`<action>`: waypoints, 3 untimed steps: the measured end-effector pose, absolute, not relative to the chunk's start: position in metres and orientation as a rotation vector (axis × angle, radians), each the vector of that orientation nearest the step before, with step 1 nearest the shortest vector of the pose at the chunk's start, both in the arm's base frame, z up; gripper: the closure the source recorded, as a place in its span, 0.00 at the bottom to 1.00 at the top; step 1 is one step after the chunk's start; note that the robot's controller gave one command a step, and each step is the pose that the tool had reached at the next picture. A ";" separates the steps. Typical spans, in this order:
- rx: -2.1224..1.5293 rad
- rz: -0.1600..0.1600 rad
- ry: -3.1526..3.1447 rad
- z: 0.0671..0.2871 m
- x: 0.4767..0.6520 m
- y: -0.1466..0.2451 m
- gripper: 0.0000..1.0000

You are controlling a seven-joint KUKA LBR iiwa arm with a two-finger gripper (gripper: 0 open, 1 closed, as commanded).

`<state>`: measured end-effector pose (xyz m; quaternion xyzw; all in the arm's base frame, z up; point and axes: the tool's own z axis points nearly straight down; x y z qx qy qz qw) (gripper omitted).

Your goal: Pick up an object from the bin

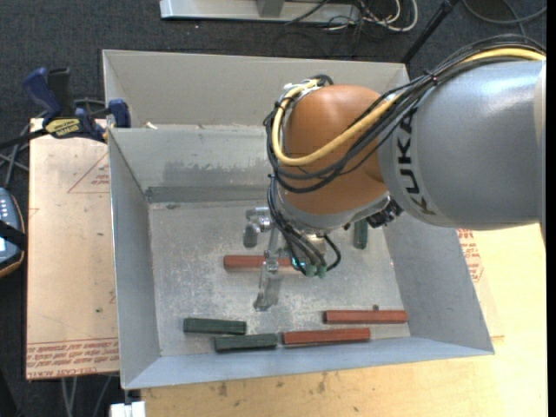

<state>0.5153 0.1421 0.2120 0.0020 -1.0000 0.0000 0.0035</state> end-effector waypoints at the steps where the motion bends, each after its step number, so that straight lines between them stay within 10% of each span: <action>1: 0.000 -0.002 -3.142 0.216 0.517 0.141 0.00; 3: -0.223 -0.001 -3.133 0.067 0.576 0.097 0.00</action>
Offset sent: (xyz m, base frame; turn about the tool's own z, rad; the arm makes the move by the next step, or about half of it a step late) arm 0.0619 -0.0685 -0.1420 0.0725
